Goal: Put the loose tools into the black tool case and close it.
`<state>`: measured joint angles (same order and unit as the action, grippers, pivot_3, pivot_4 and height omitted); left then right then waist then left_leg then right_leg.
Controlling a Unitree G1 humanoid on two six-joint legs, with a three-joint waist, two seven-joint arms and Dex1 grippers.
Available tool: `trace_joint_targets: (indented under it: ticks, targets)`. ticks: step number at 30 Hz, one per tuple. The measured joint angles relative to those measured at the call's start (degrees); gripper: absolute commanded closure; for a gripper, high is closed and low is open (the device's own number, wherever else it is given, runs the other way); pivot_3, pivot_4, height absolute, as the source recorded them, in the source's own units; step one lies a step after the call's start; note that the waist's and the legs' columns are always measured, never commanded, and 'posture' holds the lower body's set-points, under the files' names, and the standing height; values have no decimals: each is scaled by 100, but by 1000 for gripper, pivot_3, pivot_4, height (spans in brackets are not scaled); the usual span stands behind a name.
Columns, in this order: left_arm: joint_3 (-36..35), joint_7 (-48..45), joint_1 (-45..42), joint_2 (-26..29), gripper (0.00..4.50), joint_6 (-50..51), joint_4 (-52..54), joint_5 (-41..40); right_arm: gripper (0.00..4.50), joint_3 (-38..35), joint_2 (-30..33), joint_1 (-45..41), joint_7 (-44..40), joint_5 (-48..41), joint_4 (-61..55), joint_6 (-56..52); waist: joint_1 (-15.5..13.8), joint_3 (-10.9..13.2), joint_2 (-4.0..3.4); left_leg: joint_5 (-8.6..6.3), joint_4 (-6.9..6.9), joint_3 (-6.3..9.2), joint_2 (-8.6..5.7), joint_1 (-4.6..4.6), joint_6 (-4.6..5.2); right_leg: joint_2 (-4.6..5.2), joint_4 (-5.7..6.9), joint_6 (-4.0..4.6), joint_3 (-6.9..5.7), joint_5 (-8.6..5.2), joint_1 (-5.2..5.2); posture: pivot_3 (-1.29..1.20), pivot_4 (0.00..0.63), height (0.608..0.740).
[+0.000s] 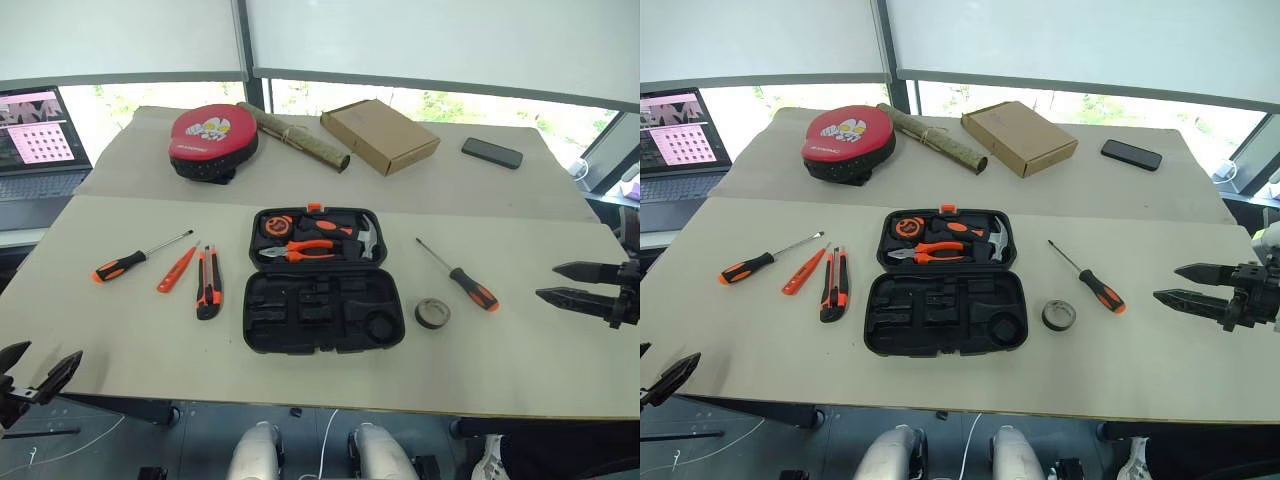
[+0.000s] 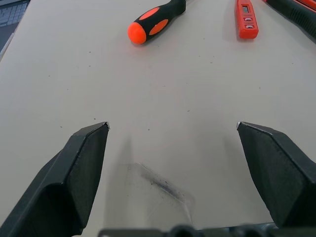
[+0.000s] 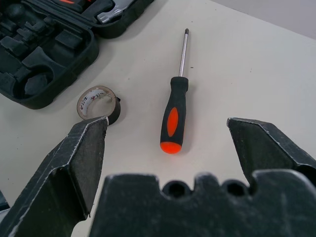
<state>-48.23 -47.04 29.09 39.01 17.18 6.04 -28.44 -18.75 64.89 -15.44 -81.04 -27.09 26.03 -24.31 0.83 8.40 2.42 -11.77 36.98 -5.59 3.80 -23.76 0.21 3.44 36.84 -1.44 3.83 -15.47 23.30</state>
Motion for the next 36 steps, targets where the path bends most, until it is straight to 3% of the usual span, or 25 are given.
trace_joint_targets:
  ticks: [9,13,15,18,22,27,32,36]
  targets:
    - [244,117,-244,64,30,139,68,12,0,-27,-161,142,401,131,-316,112,-10,0,0,0,0,-2,-2,0,0,-1,1,-21,0,12,0,0,150,740]
    - [575,35,-685,524,30,561,52,-37,0,-157,-251,267,598,74,-954,82,-20,0,-1,1,0,0,-2,0,-1,-5,14,-22,-2,12,3,0,150,740]
    - [931,-126,-1278,1029,30,630,-247,37,0,-196,-338,250,701,-212,-1761,-214,-18,2,-5,4,0,-1,-4,0,-6,-11,23,-18,-2,14,10,0,150,740]
    - [1692,-480,-2582,1698,30,472,-1250,368,0,-208,-439,164,981,-760,-3113,-772,-15,3,-9,5,0,0,-1,-3,-7,-18,26,-17,-5,14,16,0,150,740]
    - [2571,-856,-3968,2040,30,103,-2544,843,0,-112,-544,66,1293,-1223,-4234,-1218,5,3,-4,-3,-2,-8,-4,-11,-14,-13,20,-22,-4,17,20,0,150,740]
    - [3988,-1354,-6134,2007,30,-803,-4967,1965,0,225,-779,-91,1668,-1601,-5107,-1502,-35,2,6,-1,18,-5,-6,-95,-14,-26,38,-28,-6,22,97,0,150,740]
    - [4547,-1379,-7269,1772,30,-1099,-6406,2568,0,231,-803,-77,1922,-1795,-5586,-1572,-50,2,7,-3,28,-3,-7,-108,-11,-26,33,-34,-8,24,98,0,150,740]
    - [4818,-1370,-7677,1585,30,-1077,-7132,2908,0,201,-810,10,2073,-1881,-5783,-1574,-53,3,11,-3,42,3,-7,-112,-11,-27,38,-37,-10,26,95,0,150,740]
